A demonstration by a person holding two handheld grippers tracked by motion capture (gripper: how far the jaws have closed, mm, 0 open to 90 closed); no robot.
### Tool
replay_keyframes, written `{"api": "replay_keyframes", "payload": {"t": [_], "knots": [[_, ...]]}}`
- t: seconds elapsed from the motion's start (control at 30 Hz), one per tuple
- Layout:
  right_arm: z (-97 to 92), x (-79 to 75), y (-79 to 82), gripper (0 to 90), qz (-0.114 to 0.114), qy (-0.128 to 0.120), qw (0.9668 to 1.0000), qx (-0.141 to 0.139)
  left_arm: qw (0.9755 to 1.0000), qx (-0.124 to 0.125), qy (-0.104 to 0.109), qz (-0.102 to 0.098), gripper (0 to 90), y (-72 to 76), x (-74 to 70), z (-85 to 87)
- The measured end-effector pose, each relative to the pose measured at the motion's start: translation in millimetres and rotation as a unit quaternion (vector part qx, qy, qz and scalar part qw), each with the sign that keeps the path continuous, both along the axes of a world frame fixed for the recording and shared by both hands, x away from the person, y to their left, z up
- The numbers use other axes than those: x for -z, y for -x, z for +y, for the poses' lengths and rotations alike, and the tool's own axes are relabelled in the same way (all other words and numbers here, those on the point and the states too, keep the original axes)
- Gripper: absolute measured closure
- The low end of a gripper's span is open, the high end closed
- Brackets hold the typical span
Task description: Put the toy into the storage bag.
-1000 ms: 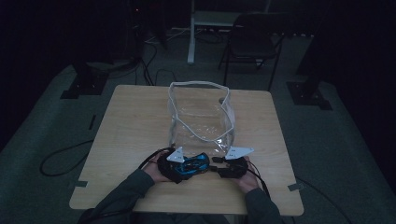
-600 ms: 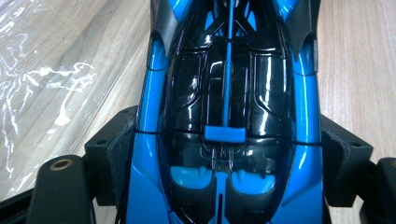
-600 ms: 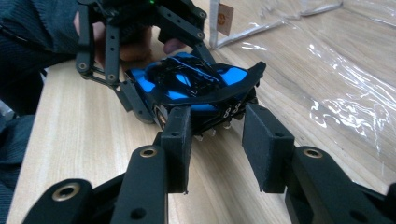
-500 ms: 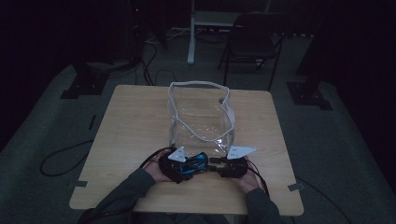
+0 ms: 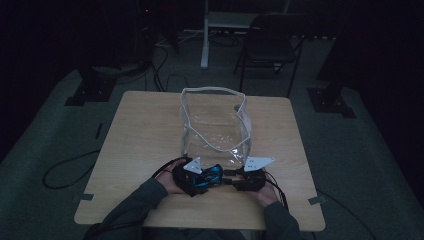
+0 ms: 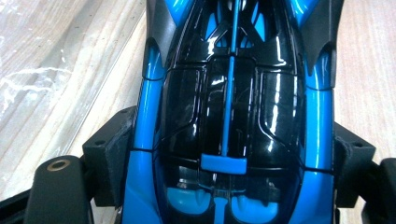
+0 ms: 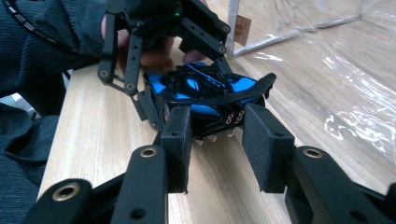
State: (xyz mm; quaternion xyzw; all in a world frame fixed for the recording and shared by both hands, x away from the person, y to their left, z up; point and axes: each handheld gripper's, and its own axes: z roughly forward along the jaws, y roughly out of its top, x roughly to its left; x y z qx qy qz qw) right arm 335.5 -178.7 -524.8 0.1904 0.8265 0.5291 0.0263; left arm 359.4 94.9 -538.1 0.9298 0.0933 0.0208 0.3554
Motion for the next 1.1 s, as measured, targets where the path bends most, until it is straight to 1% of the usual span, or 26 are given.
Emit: {"api": "replay_keyframes", "payload": {"t": [0.07, 0.17, 0.23, 0.27, 0.37, 0.5, 0.57, 0.67, 0.77, 0.8, 0.83, 0.87, 0.93, 0.97, 1.0, 1.03, 1.07, 1.1], "knots": [[-0.8, -0.1, -0.4, 61.9, -0.001, 0.001, 1.0000, 0.001, 1.0000, -0.004, 0.008, -0.003, 21.7, 1.0, 1.4, 0.9], [-0.8, 0.0, -0.2, 58.1, 0.001, 0.007, 1.0000, 0.004, 0.9996, -0.011, 0.022, -0.012, 22.1, 4.4, 4.4, 2.9], [-0.8, 0.3, -0.2, 56.2, 0.003, 0.012, 0.9999, 0.005, 0.9994, -0.012, 0.030, -0.011, 22.2, 6.9, 5.6, 4.3], [-0.9, 0.4, -0.4, 53.9, 0.005, 0.012, 0.9999, 0.005, 0.9994, -0.011, 0.032, -0.010, 22.2, 7.6, 5.9, 5.0], [-0.8, 1.2, -0.9, 49.4, 0.013, 0.013, 0.9998, 0.004, 0.9993, -0.009, 0.034, -0.013, 22.2, 9.4, 6.5, 5.9], [-2.0, 4.4, -2.6, 42.2, 0.027, 0.020, 0.9994, 0.002, 0.9993, -0.010, 0.036, -0.010, 22.3, 9.4, 6.4, 6.9], [0.2, 6.9, -2.6, 38.9, 0.036, 0.029, 0.9989, -0.008, 0.9993, -0.009, 0.034, -0.014, 22.3, 10.0, 6.3, 6.6], [7.6, 7.9, -1.6, 30.8, 0.033, 0.041, 0.9985, -0.016, 0.9993, -0.009, 0.031, -0.019, 22.4, 11.5, 6.5, 5.3], [12.2, 6.7, -2.1, 28.5, 0.032, 0.044, 0.9983, -0.020, 0.9993, -0.004, 0.028, -0.023, 22.4, 13.2, 6.4, 3.2], [13.0, 6.3, -2.6, 29.0, 0.033, 0.045, 0.9983, -0.015, 0.9993, -0.003, 0.027, -0.025, 22.4, 13.8, 6.4, 2.5], [13.0, 6.1, -4.0, 28.9, 0.039, 0.044, 0.9981, -0.017, 0.9993, -0.002, 0.027, -0.024, 22.4, 14.1, 6.4, 2.0], [13.0, 6.0, -4.8, 26.9, 0.042, 0.041, 0.9981, -0.016, 0.9992, -0.003, 0.029, -0.026, 22.4, 14.2, 6.3, 1.9], [12.7, 5.7, -5.8, 22.2, 0.046, 0.041, 0.9979, -0.021, 0.9991, -0.006, 0.035, -0.023, 22.4, 13.9, 6.3, 2.4], [13.0, 5.7, -5.4, 19.8, 0.042, 0.045, 0.9979, -0.020, 0.9990, -0.006, 0.038, -0.021, 22.4, 13.5, 6.1, 2.8], [13.2, 5.7, -5.1, 19.7, 0.040, 0.049, 0.9978, -0.021, 0.9990, -0.005, 0.040, -0.021, 22.4, 13.1, 5.8, 3.2], [13.9, 6.0, -4.7, 18.5, 0.043, 0.052, 0.9973, -0.027, 0.9989, -0.004, 0.042, -0.020, 22.4, 13.0, 5.4, 3.0], [15.2, 6.1, -4.0, 16.0, 0.040, 0.061, 0.9970, -0.026, 0.9989, -0.001, 0.043, -0.020, 22.4, 13.1, 4.8, 2.6], [16.5, 5.9, -3.7, 15.8, 0.037, 0.068, 0.9966, -0.028, 0.9988, 0.002, 0.044, -0.020, 22.4, 13.8, 3.8, 1.8]]}}
